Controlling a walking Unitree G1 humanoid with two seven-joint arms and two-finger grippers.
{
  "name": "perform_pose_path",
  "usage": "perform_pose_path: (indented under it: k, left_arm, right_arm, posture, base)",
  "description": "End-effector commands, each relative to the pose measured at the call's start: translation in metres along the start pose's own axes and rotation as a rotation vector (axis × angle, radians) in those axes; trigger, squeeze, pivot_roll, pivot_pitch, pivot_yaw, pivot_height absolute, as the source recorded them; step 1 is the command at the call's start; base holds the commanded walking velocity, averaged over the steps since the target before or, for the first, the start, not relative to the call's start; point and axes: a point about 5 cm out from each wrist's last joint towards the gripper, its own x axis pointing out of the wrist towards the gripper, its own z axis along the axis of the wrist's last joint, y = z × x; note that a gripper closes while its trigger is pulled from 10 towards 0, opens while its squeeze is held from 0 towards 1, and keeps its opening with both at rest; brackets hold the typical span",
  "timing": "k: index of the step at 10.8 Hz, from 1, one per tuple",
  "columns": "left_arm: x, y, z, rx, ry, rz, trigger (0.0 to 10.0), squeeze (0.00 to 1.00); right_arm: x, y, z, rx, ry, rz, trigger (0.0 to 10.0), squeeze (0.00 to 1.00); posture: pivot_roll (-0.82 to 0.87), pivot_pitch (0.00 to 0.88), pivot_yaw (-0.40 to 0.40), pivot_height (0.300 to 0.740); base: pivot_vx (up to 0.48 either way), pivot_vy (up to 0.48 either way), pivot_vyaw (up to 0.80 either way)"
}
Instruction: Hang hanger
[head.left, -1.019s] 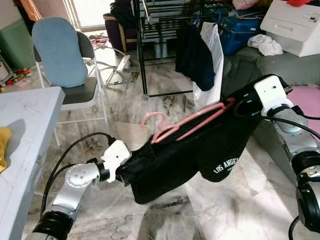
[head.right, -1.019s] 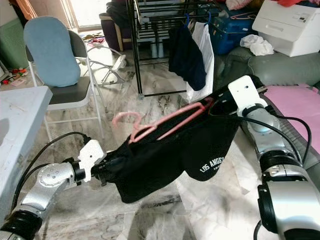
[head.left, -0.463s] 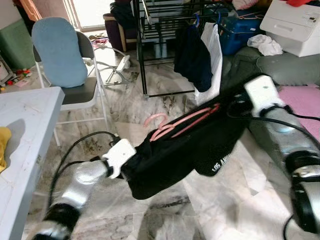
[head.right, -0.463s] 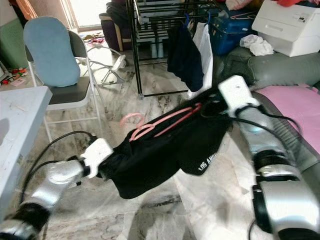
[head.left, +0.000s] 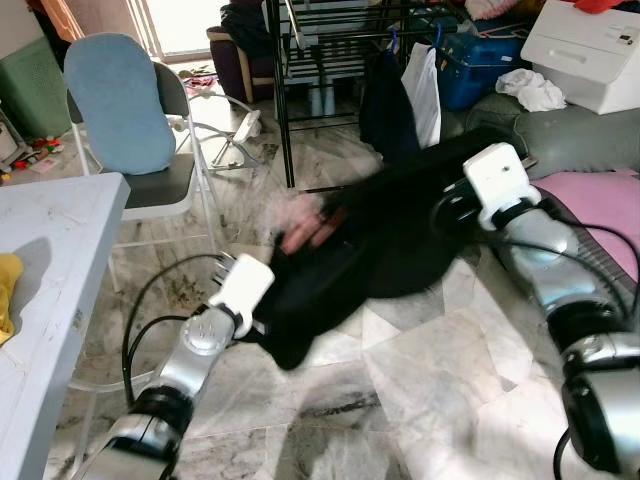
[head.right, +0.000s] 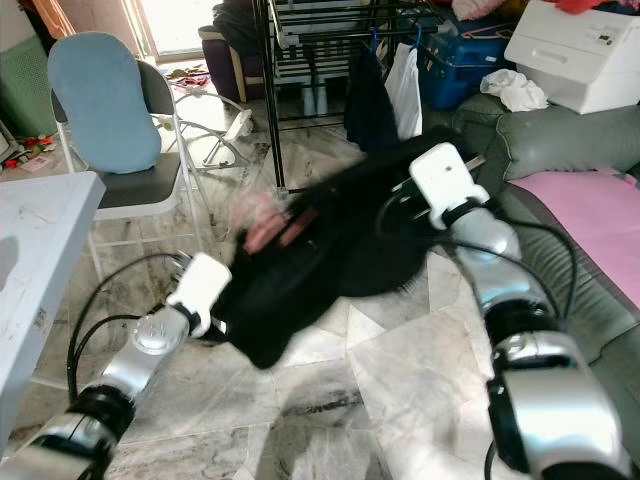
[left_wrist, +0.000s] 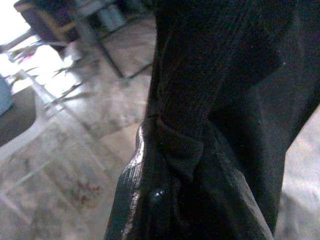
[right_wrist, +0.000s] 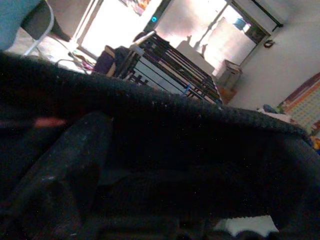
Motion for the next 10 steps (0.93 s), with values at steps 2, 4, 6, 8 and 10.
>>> perform_pose_path:
  k: [2,4,6,8,10]
  left_arm:
    - [-0.003,0.027,-0.003,-0.133,0.021,0.197,0.0,0.00]
    - [0.001,0.038,0.013,-0.240,-0.051,0.294,0.0,0.00]
    - [0.003,0.043,0.024,-0.287,-0.099,0.346,0.0,0.00]
    - [0.004,0.044,0.030,-0.305,-0.130,0.355,0.0,0.00]
    - [0.003,0.044,0.038,-0.240,-0.179,0.342,0.0,0.00]
  right_arm:
    - [-0.001,-0.002,0.006,0.013,-0.049,-0.021,10.0,0.00]
    - [-0.007,0.029,0.003,0.052,-0.059,0.063,10.0,0.00]
    - [-0.018,0.065,-0.001,0.114,-0.050,0.153,10.0,0.00]
    - [-0.036,0.102,-0.010,0.164,-0.013,0.262,10.0,0.00]
    - [-0.042,0.101,-0.016,0.175,0.024,0.273,10.0,0.00]
  posture:
    - [-0.08,0.000,0.028,0.740]
    - [-0.08,0.000,0.022,0.740]
    - [-0.08,0.000,0.018,0.740]
    - [-0.08,0.000,0.015,0.740]
    - [-0.08,0.000,0.014,0.740]
  base:
    - [0.000,0.000,0.00]
    - [0.000,0.000,0.00]
    - [0.000,0.000,0.00]
    - [0.000,0.000,0.00]
    - [0.000,0.000,0.00]
